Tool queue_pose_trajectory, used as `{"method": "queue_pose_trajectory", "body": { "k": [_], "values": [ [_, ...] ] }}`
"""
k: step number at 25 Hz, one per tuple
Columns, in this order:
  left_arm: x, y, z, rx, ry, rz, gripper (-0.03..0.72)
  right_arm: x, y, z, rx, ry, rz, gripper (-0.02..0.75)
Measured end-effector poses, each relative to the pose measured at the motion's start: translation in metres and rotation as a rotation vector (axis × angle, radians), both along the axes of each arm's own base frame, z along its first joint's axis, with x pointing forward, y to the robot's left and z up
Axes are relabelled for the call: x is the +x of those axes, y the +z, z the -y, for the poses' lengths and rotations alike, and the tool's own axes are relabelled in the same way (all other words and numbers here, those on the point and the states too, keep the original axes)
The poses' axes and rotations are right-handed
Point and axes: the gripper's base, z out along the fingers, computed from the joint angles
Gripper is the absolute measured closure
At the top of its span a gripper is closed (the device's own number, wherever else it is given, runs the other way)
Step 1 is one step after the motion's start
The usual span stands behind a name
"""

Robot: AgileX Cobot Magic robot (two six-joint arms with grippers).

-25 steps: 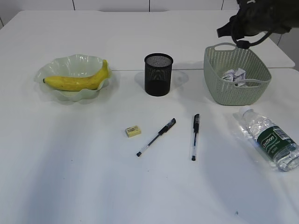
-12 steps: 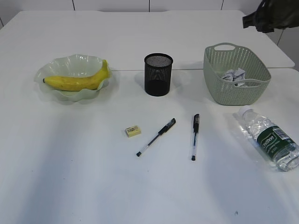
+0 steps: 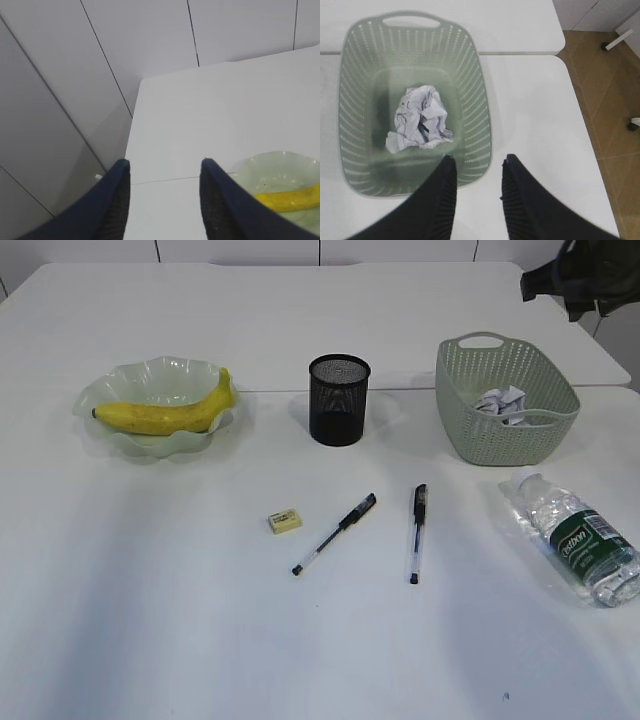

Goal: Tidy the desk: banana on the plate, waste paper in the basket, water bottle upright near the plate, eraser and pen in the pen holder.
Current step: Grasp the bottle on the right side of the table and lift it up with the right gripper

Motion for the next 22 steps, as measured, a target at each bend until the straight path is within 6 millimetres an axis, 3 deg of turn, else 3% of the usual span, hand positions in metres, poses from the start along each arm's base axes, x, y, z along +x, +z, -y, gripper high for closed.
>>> {"method": "queue_pose_trajectory", "body": {
  "k": [5, 22],
  "values": [
    [0.0, 0.0, 0.0, 0.0, 0.0, -0.002, 0.371, -0.012, 0.013, 0.001, -0.029, 0.039, -0.041, 0.5],
    [0.0, -0.001, 0.002, -0.037, -0.016, -0.001, 0.371, -0.071, 0.088, 0.0, -0.034, 0.232, 0.012, 0.503]
  ]
}}
